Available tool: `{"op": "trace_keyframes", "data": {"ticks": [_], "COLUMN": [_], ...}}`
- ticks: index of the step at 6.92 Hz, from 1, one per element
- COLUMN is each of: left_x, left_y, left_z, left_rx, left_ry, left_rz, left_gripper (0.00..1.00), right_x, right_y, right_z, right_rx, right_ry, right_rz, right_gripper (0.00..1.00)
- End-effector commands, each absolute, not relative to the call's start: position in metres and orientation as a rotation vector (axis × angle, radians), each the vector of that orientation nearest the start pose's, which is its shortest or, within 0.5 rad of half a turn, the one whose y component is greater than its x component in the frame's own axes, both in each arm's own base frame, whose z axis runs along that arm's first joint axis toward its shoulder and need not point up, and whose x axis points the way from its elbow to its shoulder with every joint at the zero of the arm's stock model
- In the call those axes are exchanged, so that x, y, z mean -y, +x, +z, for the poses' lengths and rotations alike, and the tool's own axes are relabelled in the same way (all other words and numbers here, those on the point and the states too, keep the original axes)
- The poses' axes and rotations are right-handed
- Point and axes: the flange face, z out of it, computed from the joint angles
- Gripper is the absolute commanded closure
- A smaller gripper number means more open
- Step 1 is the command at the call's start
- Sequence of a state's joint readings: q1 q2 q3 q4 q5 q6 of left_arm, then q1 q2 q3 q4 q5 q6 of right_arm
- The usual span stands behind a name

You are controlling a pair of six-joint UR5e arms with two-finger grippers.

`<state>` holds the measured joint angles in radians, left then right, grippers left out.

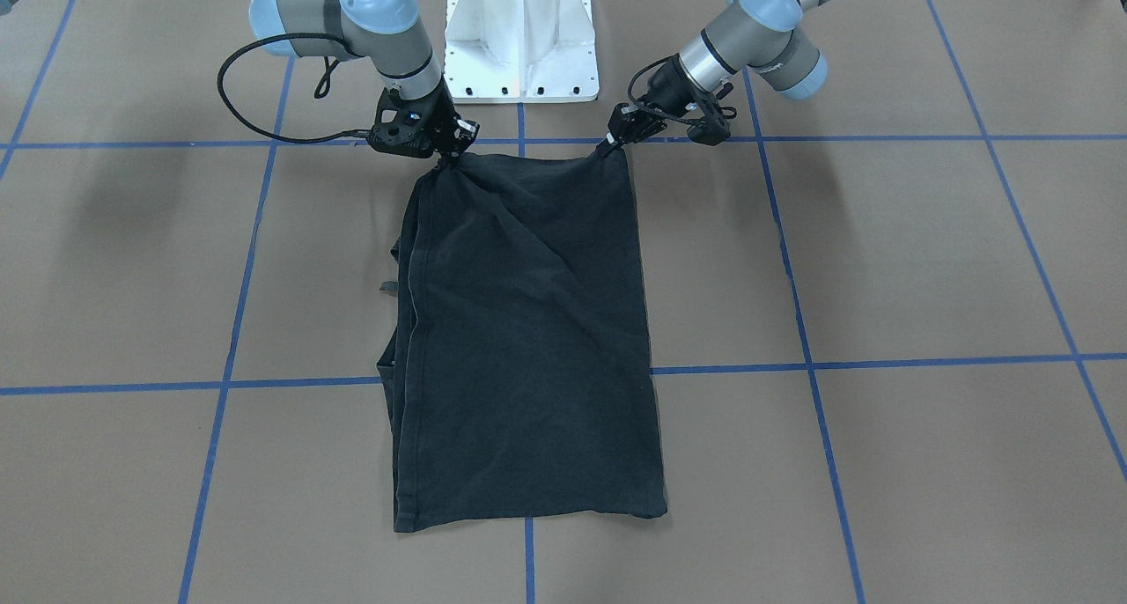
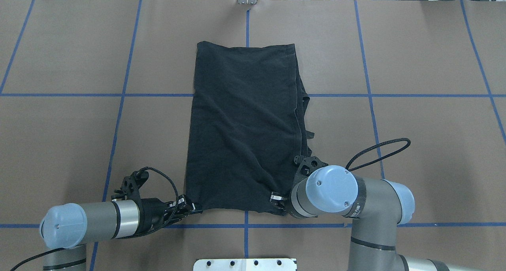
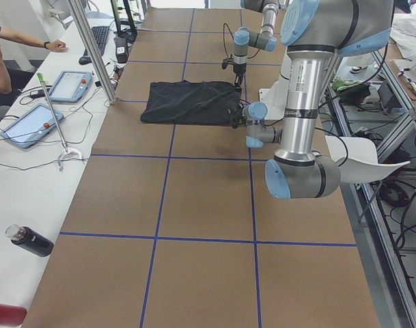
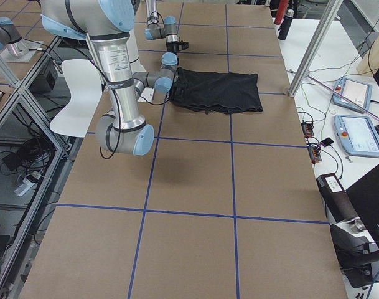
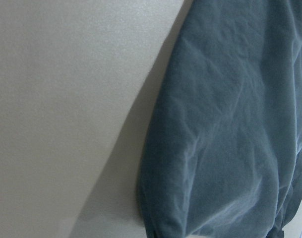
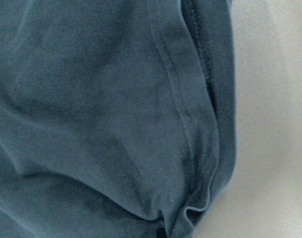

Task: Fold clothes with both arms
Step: 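Grasp the shirt's two near corners with the left and right grippers, then lift both near corners with both grippers and pull them toward the robot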

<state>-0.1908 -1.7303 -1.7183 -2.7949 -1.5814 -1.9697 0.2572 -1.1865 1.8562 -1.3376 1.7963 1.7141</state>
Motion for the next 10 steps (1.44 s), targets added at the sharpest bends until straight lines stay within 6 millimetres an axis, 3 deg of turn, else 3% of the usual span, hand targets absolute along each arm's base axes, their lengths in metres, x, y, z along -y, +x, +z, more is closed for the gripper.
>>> {"op": "trace_keyframes", "data": {"ticks": [1,3,4,8,9,10], "left_x": [0.233,0.227,0.219,0.151,0.148,0.149], "left_y": [0.492,0.464,0.464,0.482,0.471,0.440], "left_z": [0.347,0.333,0.329,0.316,0.307,0.302], "left_rx": [-1.586,-1.622,-1.627,-1.630,-1.649,-1.664], "left_ry": [-0.171,-0.173,-0.190,-0.309,-0.318,-0.319], "left_rz": [-0.456,-0.453,-0.441,-0.330,-0.322,-0.321], "left_gripper": [1.00,1.00,1.00,1.00,1.00,1.00], "right_x": [0.266,0.253,0.245,0.218,0.216,0.225], "right_y": [-0.547,-0.519,-0.513,-0.491,-0.484,-0.480], "right_z": [0.289,0.286,0.287,0.276,0.271,0.266], "right_rx": [0.928,0.956,0.956,0.976,0.988,1.002], "right_ry": [-0.163,-0.227,-0.289,-0.440,-0.439,-0.428], "right_rz": [0.270,0.230,0.191,0.093,0.088,0.100], "right_gripper": [1.00,1.00,1.00,1.00,1.00,1.00]}}
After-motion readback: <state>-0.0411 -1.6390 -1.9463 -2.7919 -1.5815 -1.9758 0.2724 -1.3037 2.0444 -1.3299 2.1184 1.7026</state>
